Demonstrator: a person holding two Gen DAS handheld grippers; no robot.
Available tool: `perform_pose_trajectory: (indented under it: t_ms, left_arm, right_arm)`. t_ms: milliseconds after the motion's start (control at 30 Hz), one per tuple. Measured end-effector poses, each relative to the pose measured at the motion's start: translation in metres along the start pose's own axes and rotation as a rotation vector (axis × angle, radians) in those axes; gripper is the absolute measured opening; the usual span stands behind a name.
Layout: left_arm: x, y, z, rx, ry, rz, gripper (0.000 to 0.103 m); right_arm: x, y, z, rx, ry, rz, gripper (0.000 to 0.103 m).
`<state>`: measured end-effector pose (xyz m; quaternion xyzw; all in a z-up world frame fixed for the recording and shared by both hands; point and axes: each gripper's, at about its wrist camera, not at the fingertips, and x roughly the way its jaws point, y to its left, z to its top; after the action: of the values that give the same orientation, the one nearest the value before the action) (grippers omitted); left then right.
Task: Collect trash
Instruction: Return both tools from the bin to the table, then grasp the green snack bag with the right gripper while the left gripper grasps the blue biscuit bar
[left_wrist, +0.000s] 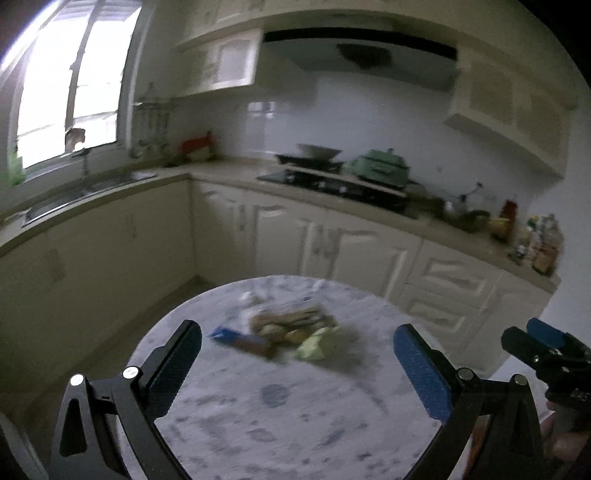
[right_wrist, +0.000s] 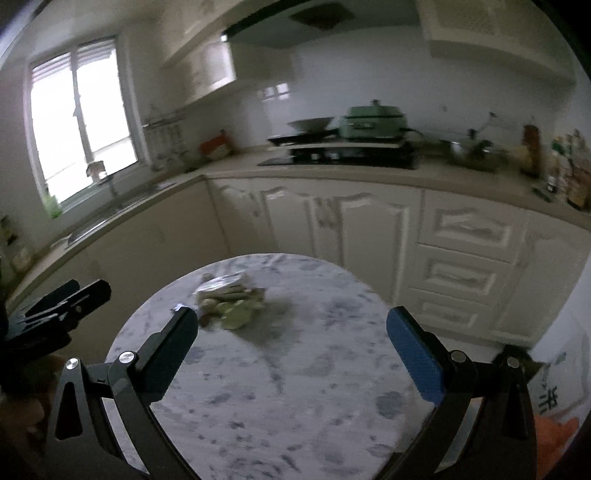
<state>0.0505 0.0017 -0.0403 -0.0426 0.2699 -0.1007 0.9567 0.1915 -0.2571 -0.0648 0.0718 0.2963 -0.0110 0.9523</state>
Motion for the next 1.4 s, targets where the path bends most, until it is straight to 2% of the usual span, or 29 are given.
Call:
perform_pose_trajectory:
  t_ms: [167, 333, 600, 933, 1133, 1200, 1267, 1400]
  left_arm:
    - [-0.001, 0.010, 0.001, -0.023, 0.023, 0.054, 0.102]
    - [0.020, 0.020, 0.016, -0.028, 0.047, 0.083, 0.102]
    - [0.079, 0.035, 0.026, -0.027, 0.108, 0.088, 0.102]
    - [0.165, 0.046, 0.028, -0.025, 0.210, 0.120, 0.102]
    - [0.215, 0.054, 0.029, -0.038, 0.267, 0.139, 0.102]
    - [0.228, 0.055, 0.028, -0.030, 0.275, 0.133, 0.102]
    - [0.244, 0.054, 0.030, -0.017, 0.286, 0.127, 0.102]
    - [0.276, 0.050, 0.027, 0.026, 0.313, 0.124, 0.102]
  right_arm:
    - [0.032, 0.025, -0.006, -0.039, 0.053, 0.060, 0.103]
    - [0.065, 0.042, -0.011, -0.086, 0.109, 0.060, 0.103]
    - [0.129, 0.042, -0.021, -0.071, 0.238, 0.055, 0.103]
    - [0.216, 0.051, -0.033, -0.069, 0.346, 0.080, 0.101]
    - [0.258, 0.054, -0.038, -0.060, 0.391, 0.087, 0.083]
    - [0.269, 0.055, -0.039, -0.064, 0.403, 0.092, 0.063]
    - [0.276, 0.055, -0.041, -0.071, 0.412, 0.107, 0.049]
    - [0.277, 0.053, -0.042, -0.069, 0.400, 0.136, 0.042]
